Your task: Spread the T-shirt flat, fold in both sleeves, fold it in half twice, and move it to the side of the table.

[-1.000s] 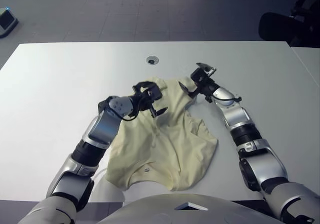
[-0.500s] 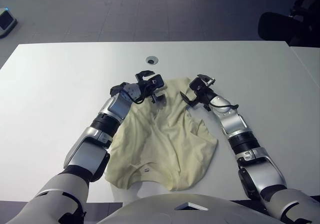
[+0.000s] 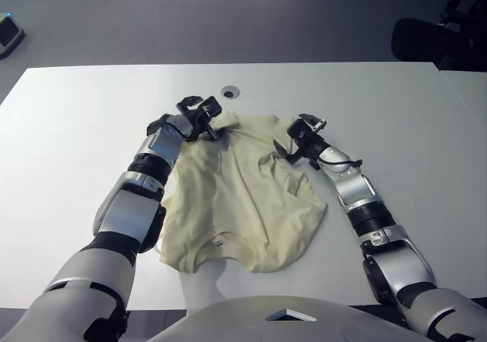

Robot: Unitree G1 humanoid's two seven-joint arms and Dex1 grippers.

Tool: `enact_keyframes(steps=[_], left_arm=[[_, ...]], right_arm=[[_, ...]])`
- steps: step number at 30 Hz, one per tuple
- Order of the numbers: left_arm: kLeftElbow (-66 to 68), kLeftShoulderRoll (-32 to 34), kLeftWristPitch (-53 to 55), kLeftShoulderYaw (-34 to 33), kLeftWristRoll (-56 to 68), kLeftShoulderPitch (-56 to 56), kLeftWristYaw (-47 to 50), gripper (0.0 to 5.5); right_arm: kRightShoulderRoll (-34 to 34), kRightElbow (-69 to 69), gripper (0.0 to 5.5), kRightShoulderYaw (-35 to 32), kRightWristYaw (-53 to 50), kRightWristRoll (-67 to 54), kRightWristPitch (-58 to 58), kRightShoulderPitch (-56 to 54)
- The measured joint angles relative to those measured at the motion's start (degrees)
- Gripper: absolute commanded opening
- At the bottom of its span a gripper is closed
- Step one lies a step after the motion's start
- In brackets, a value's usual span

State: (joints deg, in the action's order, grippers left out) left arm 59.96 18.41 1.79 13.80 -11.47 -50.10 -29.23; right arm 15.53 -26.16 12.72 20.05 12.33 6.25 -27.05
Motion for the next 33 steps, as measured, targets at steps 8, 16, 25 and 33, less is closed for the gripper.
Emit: enact_keyframes(steps=[8, 16, 25, 33], left_arm=[[2.2, 0.2, 3.9, -7.2, 5.9, -1.7, -4.0, 5.40], [9.6, 5.8, 2.5, -12.6, 6.0, -5.4, 11.2, 5.40], [5.7, 6.4, -3.1, -14.3, 7.2, -4.4, 12.9, 5.40], [-1.9, 0.5, -3.0, -10.7, 6.9, -1.6, 4.9, 5.40]], right_arm=[[0.0, 0.0, 5.38, 0.0, -0.2, 0.0, -0.1, 0.1], [0.2, 0.4, 5.38, 0.2, -0.2, 0.0, -0.1, 0.3], [0.7, 3.4, 5.38, -1.7, -0.7, -0.9, -1.1, 1.1], [3.4, -4.2, 5.38, -5.1, -1.9, -0.5, -1.9, -9.2]])
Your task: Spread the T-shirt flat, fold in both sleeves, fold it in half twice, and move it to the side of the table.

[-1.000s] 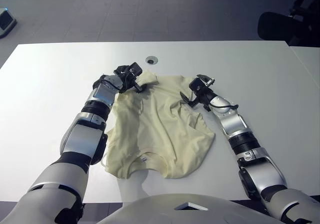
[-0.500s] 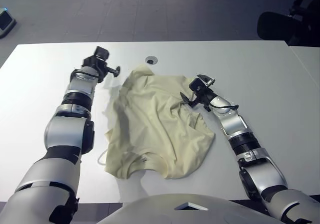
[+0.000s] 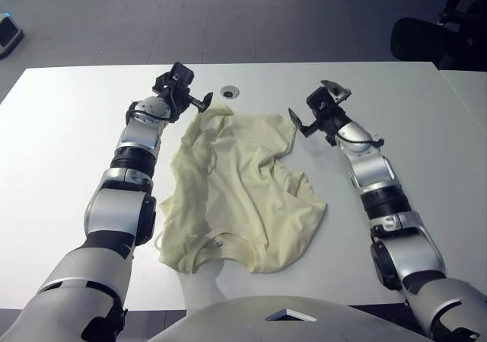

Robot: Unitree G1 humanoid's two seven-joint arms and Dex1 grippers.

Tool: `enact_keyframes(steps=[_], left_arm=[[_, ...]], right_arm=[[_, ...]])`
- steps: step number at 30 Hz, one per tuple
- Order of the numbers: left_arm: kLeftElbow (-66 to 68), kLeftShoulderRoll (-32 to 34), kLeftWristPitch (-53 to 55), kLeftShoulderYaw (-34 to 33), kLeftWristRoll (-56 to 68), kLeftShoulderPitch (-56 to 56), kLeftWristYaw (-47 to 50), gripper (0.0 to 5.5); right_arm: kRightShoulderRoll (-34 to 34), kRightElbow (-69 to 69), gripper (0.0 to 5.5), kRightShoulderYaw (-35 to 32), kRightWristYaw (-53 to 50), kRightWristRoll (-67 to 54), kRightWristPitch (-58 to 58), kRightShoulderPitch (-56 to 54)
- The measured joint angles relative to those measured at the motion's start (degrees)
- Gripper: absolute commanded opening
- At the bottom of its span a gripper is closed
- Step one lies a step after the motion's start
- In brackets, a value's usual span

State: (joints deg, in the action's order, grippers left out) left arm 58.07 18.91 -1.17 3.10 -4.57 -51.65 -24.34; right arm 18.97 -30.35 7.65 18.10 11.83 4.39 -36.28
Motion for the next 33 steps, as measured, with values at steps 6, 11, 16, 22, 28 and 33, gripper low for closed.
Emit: enact_keyframes(steps=[6, 11, 16, 22, 28, 33], left_arm=[[9.4, -2.5, 0.5, 2.8, -3.6, -3.5, 1.0, 5.40], [13.6, -2.7, 0.7, 3.1, -4.9, -3.8, 4.2, 5.40], [14.7, -2.5, 0.6, 2.0, -4.8, -3.8, 7.4, 5.40], [15.7, -1.4, 0.9, -0.4, -4.3, -3.7, 11.6, 5.40], [16.1, 0.7, 2.0, -2.2, -4.2, -1.8, 13.0, 5.40], [16.1, 0.2, 2.2, -2.6, -4.2, -1.5, 12.7, 5.40]], right_arm=[[-1.9, -16.5, 5.38, 1.1, -0.7, 0.5, -1.9, -7.1], [-4.4, -23.9, 5.38, 3.1, -0.8, 1.7, -3.2, -9.2], [-4.9, -26.5, 5.38, 5.3, -1.6, 3.7, -5.2, -9.5], [-3.5, -25.6, 5.38, 7.1, -1.7, 5.2, -5.4, -9.4], [1.2, -24.4, 5.38, 7.5, -1.7, 6.5, -4.7, -8.6], [2.7, -25.2, 5.38, 6.5, -2.5, 6.5, -4.3, -8.6]])
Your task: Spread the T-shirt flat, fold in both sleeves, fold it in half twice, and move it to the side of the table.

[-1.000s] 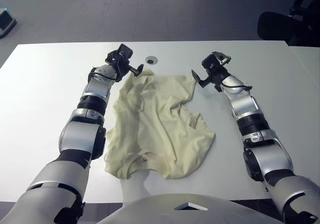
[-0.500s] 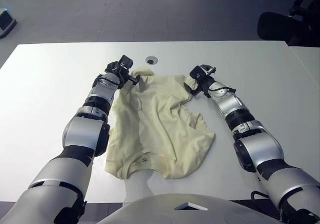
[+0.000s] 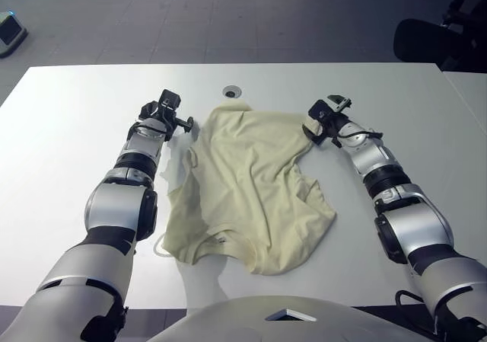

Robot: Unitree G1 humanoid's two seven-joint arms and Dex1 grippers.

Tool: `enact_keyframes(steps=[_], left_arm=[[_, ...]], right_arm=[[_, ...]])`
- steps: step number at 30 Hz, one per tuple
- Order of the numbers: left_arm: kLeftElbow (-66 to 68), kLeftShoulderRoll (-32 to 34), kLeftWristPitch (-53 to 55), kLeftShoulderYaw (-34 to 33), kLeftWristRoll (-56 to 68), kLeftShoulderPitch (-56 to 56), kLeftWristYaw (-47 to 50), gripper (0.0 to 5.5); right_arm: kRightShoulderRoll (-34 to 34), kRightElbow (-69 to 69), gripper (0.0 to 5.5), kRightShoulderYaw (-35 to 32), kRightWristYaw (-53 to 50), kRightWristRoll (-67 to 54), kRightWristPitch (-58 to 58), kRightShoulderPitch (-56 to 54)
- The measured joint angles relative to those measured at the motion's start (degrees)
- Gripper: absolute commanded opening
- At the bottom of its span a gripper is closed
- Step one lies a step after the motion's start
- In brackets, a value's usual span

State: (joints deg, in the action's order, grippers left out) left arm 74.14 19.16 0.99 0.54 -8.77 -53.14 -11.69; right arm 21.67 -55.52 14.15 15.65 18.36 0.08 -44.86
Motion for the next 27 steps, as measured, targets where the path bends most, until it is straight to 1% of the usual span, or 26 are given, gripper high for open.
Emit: enact_keyframes(steps=[4, 9, 12, 15, 20, 24, 27], left_arm=[[-0.4, -0.8, -0.3, -1.5, 1.9, 0.4, -1.8, 5.40], [-2.2, -2.8, -4.7, -4.7, 6.2, -2.6, -6.0, 5.40], [-2.6, -3.9, -5.1, -3.3, 5.3, -5.7, -7.6, 5.40], [-1.5, -5.4, -4.2, 0.9, 1.4, -5.1, -8.4, 5.40], [0.5, -6.1, -2.6, 3.4, -1.6, -2.1, -5.3, 5.40], [0.5, -6.7, -2.3, 3.2, -1.8, -0.9, -0.9, 5.40], [0.2, -6.6, -2.1, 2.5, -1.5, -0.3, 0.3, 5.40]], right_arm=[[-0.2, -0.8, 5.38, -0.7, -0.2, -0.6, -0.3, -0.2], [-0.3, -1.0, 5.38, -1.1, -0.4, -0.7, -0.5, -0.2], [-0.7, -1.0, 5.38, -1.1, -0.6, -0.7, -0.5, -0.2], [-1.0, -0.8, 5.38, -1.1, -0.6, -0.7, -0.5, -0.2], [-1.5, -0.5, 5.38, -1.1, -0.4, -0.6, -0.5, -0.2], [-2.2, 0.2, 5.38, -0.7, 0.4, -0.5, -0.5, -0.1], [-2.1, 0.2, 5.38, -0.1, 0.4, 0.0, -0.5, -0.1]])
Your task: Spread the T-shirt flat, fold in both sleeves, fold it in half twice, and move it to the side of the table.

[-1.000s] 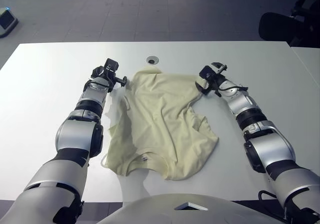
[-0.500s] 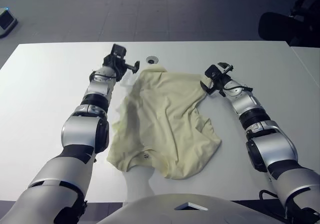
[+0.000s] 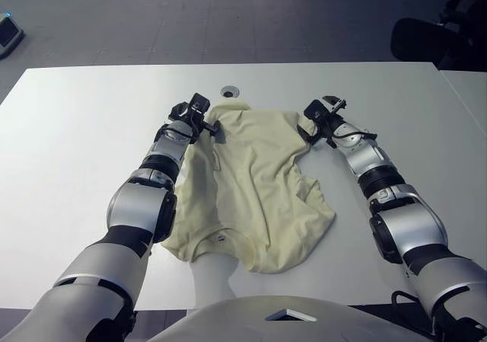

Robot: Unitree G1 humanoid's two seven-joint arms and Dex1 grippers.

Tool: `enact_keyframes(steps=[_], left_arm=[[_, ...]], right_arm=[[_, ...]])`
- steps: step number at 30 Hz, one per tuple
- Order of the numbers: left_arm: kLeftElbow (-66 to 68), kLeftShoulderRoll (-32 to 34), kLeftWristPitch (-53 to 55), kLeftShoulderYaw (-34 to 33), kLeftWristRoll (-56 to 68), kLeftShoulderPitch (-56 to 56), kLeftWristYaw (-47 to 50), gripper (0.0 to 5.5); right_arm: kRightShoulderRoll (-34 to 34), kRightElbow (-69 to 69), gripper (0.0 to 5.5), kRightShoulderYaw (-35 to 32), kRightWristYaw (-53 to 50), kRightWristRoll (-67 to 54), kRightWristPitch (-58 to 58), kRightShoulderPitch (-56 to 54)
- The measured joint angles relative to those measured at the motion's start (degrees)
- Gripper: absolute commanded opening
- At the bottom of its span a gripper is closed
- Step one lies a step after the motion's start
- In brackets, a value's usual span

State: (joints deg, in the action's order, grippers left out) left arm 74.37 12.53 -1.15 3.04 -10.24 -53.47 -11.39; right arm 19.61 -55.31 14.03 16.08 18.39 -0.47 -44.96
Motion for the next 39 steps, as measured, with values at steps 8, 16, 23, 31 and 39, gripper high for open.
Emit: enact_keyframes(steps=[8, 16, 23, 31, 39], left_arm=[[-1.1, 1.4, 2.8, -5.2, 5.4, 1.9, -0.7, 5.40], [-2.6, 1.3, 3.7, -7.5, 8.5, 2.9, -3.5, 5.40], [-20.5, 1.0, 6.6, -10.8, 15.3, 6.2, -12.5, 5.40], [-59.9, 6.9, 23.8, -13.9, 21.2, 29.6, -15.8, 5.40], [-94.1, 11.4, 45.2, -18.8, 28.6, 57.8, -17.1, 5.40]], right_arm=[[2.2, -4.9, 5.38, 1.7, -3.4, 2.1, -0.6, -1.9], [2.4, -9.4, 5.38, -0.3, -7.1, 0.7, -4.4, -3.1], [5.0, 11.9, 5.38, -5.6, -0.6, -5.6, -5.5, 2.4], [11.0, 45.4, 5.38, -11.8, 9.4, -10.0, 14.3, 26.6], [16.1, 77.9, 5.38, -16.9, 19.9, -17.4, 38.7, 49.9]])
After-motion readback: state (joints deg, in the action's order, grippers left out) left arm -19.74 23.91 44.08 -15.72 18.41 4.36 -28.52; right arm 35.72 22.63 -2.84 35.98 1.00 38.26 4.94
